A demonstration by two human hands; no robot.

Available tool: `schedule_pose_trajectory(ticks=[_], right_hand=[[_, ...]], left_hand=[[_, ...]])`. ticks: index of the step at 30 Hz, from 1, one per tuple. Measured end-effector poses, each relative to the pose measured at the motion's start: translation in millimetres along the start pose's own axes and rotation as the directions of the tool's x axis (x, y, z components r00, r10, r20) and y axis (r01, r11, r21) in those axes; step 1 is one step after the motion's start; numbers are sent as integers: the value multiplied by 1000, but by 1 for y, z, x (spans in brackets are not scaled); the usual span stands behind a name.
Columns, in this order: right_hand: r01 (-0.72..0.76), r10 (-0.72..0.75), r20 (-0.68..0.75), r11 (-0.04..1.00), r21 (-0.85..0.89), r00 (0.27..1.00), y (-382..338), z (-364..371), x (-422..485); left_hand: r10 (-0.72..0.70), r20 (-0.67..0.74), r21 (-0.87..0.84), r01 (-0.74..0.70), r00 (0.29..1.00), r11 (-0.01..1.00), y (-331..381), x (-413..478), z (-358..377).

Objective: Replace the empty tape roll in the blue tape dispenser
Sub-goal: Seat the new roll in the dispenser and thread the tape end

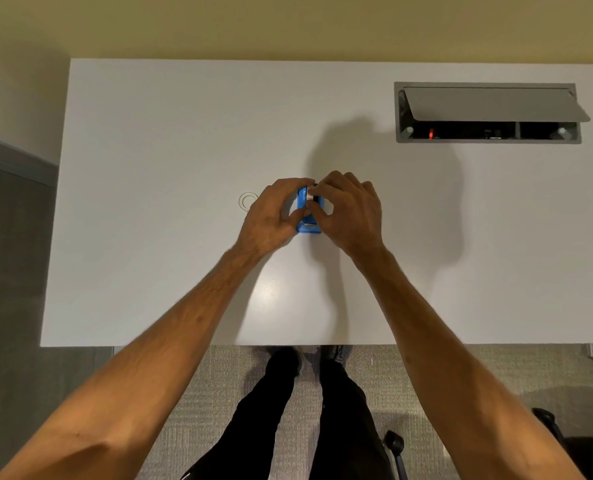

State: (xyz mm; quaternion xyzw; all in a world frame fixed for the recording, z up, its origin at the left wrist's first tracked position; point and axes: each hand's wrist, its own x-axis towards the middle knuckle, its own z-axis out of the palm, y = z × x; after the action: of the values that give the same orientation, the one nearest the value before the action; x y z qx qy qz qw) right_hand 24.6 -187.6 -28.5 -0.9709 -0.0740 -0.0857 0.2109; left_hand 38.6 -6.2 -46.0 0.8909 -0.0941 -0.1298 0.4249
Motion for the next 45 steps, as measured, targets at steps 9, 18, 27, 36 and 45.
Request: schedule_pose_trajectory(ticks=[9, 18, 27, 36, 45], right_hand=[[87, -92, -102, 995, -57, 991, -2, 2, -3], [7, -6, -12, 999, 36, 1000, 6, 2, 2], [79, -81, -60, 996, -37, 995, -2, 3, -22], [102, -122, -173, 987, -125, 977, -13, 11, -59], [119, -175, -281, 971, -205, 944, -11, 25, -74]], left_hand=[[12, 11, -3, -12, 1000, 1000, -1, -1, 0], [-12, 191, 4, 12, 981, 1000, -19, -11, 0], [44, 133, 203, -70, 990, 977, -38, -2, 1], [80, 148, 244, -115, 986, 963, -40, -4, 1], [72, 158, 242, -110, 985, 964, -45, -2, 3]])
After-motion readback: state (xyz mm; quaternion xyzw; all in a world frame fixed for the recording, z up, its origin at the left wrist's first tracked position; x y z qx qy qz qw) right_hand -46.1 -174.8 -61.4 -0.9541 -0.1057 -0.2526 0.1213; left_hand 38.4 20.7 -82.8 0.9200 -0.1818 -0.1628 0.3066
